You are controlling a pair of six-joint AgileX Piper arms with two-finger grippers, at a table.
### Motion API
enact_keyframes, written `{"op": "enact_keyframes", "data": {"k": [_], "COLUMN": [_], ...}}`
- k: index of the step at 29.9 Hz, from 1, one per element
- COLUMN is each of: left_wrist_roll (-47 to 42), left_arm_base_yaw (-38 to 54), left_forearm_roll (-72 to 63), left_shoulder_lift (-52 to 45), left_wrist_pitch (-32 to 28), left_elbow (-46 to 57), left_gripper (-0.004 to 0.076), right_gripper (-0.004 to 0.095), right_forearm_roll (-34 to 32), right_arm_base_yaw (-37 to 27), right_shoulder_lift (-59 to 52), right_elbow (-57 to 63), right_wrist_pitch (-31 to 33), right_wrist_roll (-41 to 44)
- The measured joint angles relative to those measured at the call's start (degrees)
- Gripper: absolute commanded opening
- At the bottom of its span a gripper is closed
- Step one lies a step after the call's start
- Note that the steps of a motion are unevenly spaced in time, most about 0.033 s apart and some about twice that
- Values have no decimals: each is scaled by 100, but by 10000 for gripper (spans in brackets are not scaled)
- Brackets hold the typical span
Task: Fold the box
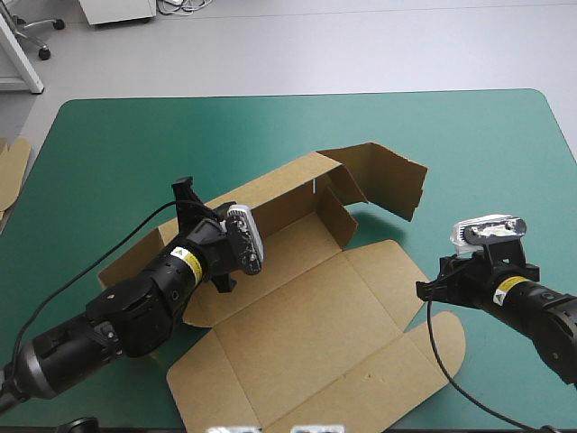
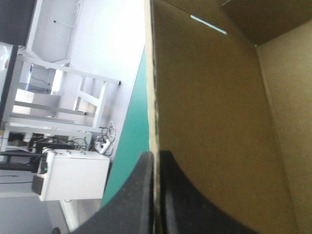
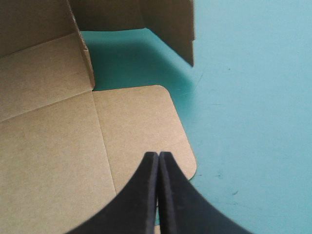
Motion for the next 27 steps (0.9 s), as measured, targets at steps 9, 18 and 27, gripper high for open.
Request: {"op": "enact_keyframes", "data": {"k": [9, 18, 27], "left_wrist_roll": [769, -370, -721], "left_arm_base_yaw": [-219, -279, -287], "left_forearm_roll": [-725, 763, 995], "left_shoulder_lift": [-144, 53, 210], "left_wrist_pitch": [-250, -119, -84], "left_elbow": [361, 466, 466], "left_gripper": [-15, -14, -14], "right_gripper": [-12, -12, -13], "right_forearm_roll": [8, 143, 425], "right_arm_base_yaw": [0, 0, 0], "right_shoulder_lift": [0, 335, 1545], "right_elbow": [0, -157, -1432], "right_wrist_pitch": [22, -259, -274], "right_wrist_roll": [68, -86, -685]}}
